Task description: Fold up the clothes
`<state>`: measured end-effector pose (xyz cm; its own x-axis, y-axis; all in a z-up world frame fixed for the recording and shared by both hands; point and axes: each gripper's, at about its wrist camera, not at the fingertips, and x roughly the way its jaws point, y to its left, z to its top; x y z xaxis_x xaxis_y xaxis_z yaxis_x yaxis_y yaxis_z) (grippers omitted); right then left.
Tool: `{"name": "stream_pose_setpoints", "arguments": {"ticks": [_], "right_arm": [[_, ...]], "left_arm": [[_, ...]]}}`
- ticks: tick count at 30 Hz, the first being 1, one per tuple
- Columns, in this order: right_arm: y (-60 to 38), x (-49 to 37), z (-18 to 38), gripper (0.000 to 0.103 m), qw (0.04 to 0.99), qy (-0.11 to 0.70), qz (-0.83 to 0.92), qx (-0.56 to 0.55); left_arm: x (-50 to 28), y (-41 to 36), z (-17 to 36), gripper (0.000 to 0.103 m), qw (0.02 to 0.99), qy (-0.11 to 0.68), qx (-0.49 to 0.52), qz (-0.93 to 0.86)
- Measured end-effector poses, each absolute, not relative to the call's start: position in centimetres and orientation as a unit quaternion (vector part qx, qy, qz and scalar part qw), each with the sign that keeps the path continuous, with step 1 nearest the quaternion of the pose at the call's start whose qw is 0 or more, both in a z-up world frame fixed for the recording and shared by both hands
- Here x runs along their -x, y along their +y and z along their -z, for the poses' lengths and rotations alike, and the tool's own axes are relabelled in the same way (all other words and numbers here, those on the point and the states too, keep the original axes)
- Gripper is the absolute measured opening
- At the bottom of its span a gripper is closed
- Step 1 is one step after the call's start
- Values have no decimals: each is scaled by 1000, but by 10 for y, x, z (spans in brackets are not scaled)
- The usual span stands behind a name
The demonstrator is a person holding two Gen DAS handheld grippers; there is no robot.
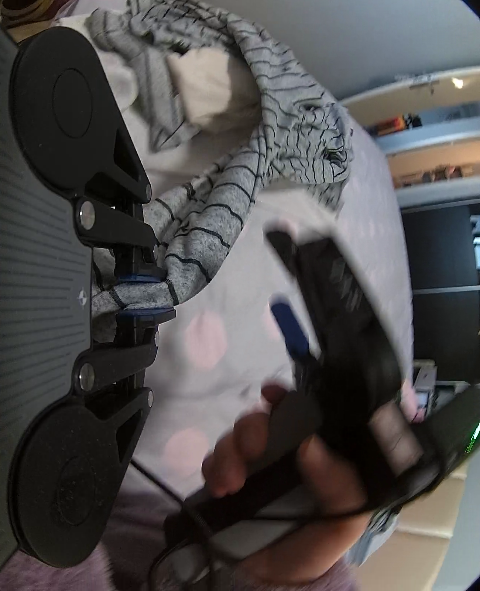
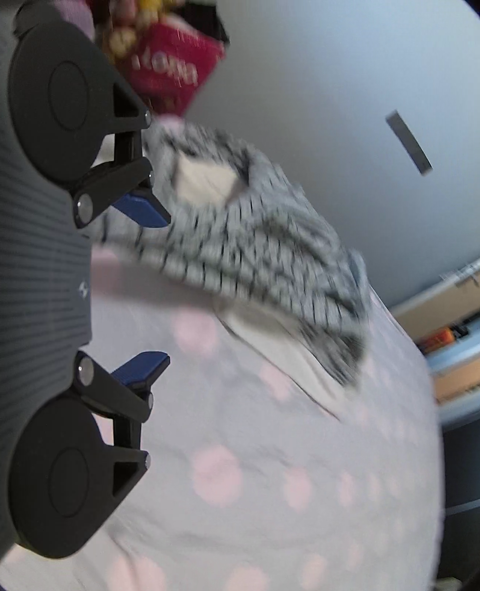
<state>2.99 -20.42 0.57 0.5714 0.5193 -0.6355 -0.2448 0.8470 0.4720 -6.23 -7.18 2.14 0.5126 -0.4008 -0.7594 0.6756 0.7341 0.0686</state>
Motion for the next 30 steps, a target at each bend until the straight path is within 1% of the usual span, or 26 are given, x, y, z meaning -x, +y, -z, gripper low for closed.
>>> {"name": "stream_pose_setpoints", "arguments": {"ticks": [1,2,4,5,6,7,8,9,10,11,13,16,19,20,22,27,30], "right_arm": [[-199,-28,-3,81,862,416,-234,-170],[-194,-25,0,81,854,423,-249,-171],[-178,-21,7,81,845,437,-265,-154],[-169,-18,10,78,844,443,-268,-139],[-162,-16,13,71,846,446,-267,-120],[-157,-14,15,44,848,449,-262,-104],[-155,-13,16,31,849,453,-255,-94],[-156,-13,15,30,849,455,-252,-95],[-160,-13,13,24,851,452,-247,-101],[-165,-13,10,21,854,449,-241,-102],[-173,-9,0,20,869,437,-216,-85],[-192,-2,-14,19,892,416,-168,-59],[-226,4,-27,19,902,409,-113,-77],[-238,6,-30,18,906,405,-93,-79],[-263,11,-37,18,913,395,-54,-80],[-325,35,-57,18,924,373,48,-73],[-360,52,-63,18,922,364,108,-71]], "left_arm": [[65,-72,-20,11,848,382,-177,322],[66,-71,-20,11,845,385,-172,329],[73,-70,-20,11,841,386,-160,343],[77,-71,-22,11,841,381,-159,350],[81,-71,-24,11,840,377,-159,356],[83,-72,-26,11,841,373,-159,358],[82,-71,-25,11,842,373,-159,356],[80,-71,-24,11,843,373,-159,354],[77,-71,-24,12,844,372,-160,352],[76,-70,-23,14,845,371,-160,350],[72,-67,-24,16,846,369,-159,351],[83,-63,-34,27,849,364,-164,345],[77,-61,-40,32,859,351,-180,326],[74,-61,-42,38,863,344,-187,319],[66,-60,-46,44,871,331,-196,305],[50,-64,-54,46,876,314,-210,299],[51,-81,-54,46,872,307,-220,311]]}}
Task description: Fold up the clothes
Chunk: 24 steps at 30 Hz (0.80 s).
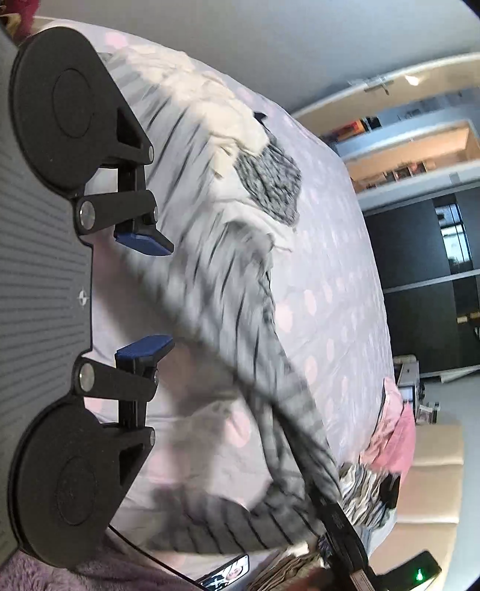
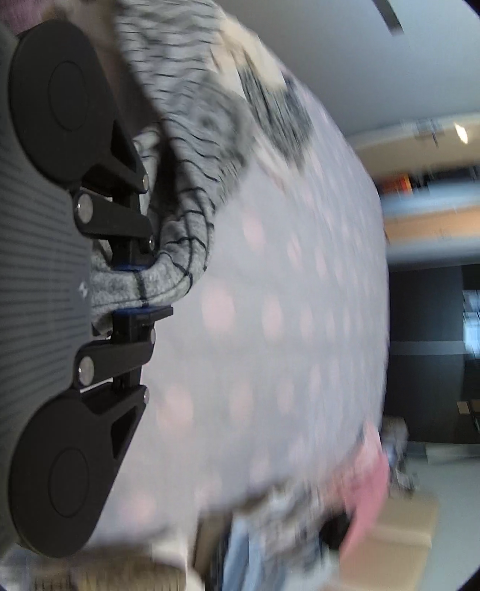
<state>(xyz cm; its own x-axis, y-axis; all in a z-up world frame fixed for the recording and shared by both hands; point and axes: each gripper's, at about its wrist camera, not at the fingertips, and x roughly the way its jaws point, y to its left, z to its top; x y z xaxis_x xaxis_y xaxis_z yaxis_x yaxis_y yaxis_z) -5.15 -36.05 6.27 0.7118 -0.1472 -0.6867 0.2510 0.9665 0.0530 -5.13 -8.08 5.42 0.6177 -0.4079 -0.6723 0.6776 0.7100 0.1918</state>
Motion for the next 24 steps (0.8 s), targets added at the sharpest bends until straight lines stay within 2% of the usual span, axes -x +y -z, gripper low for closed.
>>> {"name": "stream_pose_setpoints", "arguments": {"ticks": [3,9,11,13,21,22,24], "right_arm": [[-387,63,-60,19,913,378,129,-83],[-371,78,-31,20,893,441,64,-70],[-363,87,-22,20,888,453,33,-63],[-350,93,-13,20,885,463,-5,-49],[-288,117,38,20,846,509,-155,8],[-284,120,42,20,844,511,-165,15],[-277,124,49,29,839,513,-182,27]], "left_arm": [[53,-97,-51,46,860,306,-223,342],[46,-139,-46,46,834,325,-208,395],[43,-151,-45,52,827,331,-201,409],[40,-164,-42,54,821,338,-198,414],[21,-202,-9,54,795,413,-176,407],[18,-203,-5,54,793,421,-177,404],[12,-206,4,54,789,439,-180,391]]}}
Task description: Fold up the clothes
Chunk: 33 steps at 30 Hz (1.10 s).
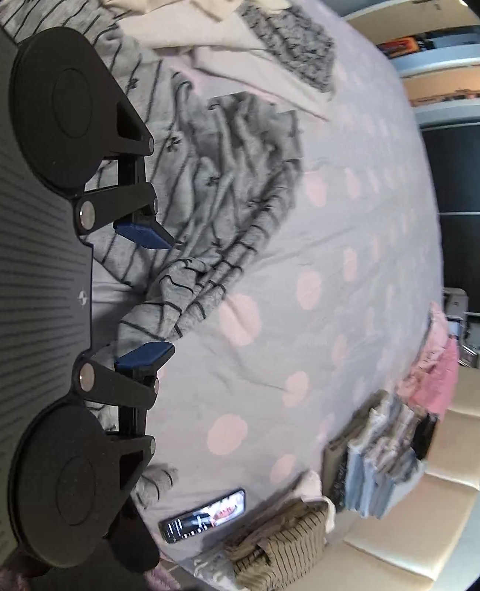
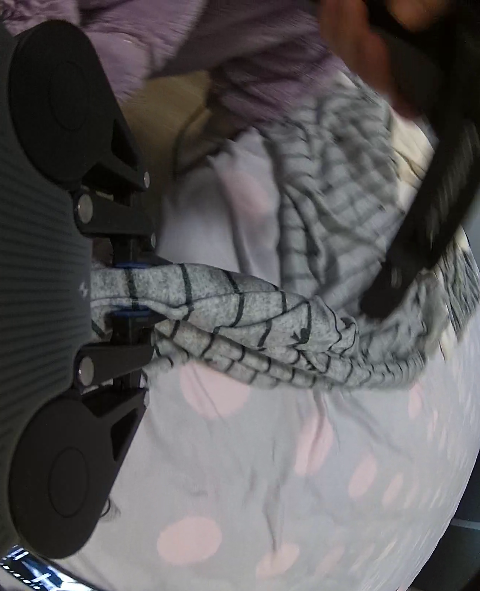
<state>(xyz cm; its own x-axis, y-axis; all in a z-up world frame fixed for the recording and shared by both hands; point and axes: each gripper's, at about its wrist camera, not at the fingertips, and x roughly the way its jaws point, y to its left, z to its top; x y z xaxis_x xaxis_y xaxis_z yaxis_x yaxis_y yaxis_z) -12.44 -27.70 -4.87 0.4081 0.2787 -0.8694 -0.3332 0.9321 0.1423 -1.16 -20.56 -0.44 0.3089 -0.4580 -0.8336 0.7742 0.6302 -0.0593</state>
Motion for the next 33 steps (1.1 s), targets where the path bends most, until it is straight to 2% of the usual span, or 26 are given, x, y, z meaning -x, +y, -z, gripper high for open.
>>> {"name": "stream_pose_setpoints", "arguments": {"ticks": [4,9,12,15,18,19,20,23,31,33], "right_arm": [[-287,125,31,42,847,497,-187,19],[-315,106,-9,51,872,460,-168,12],[-331,81,-21,50,884,447,-134,13],[-334,49,-10,42,885,453,-110,3],[-331,27,6,41,879,461,-122,-25],[-330,21,11,41,878,463,-118,-31],[-331,14,16,41,876,466,-114,-38],[-335,-5,29,40,867,480,-107,-82],[-334,-38,39,40,845,490,-136,-168],[-327,-43,44,29,844,501,-122,-145]], "left_arm": [[-6,-206,10,51,781,467,-186,371],[-26,-217,2,51,781,474,-161,372],[-31,-228,8,51,776,482,-148,379],[-33,-233,19,50,766,495,-148,383],[-37,-233,31,50,753,510,-148,389],[-38,-232,35,49,750,514,-149,389],[-39,-232,39,41,748,518,-147,388],[-44,-230,50,35,742,532,-138,384],[-43,-229,58,32,733,527,-135,408],[-41,-231,59,24,732,523,-137,414]]}}
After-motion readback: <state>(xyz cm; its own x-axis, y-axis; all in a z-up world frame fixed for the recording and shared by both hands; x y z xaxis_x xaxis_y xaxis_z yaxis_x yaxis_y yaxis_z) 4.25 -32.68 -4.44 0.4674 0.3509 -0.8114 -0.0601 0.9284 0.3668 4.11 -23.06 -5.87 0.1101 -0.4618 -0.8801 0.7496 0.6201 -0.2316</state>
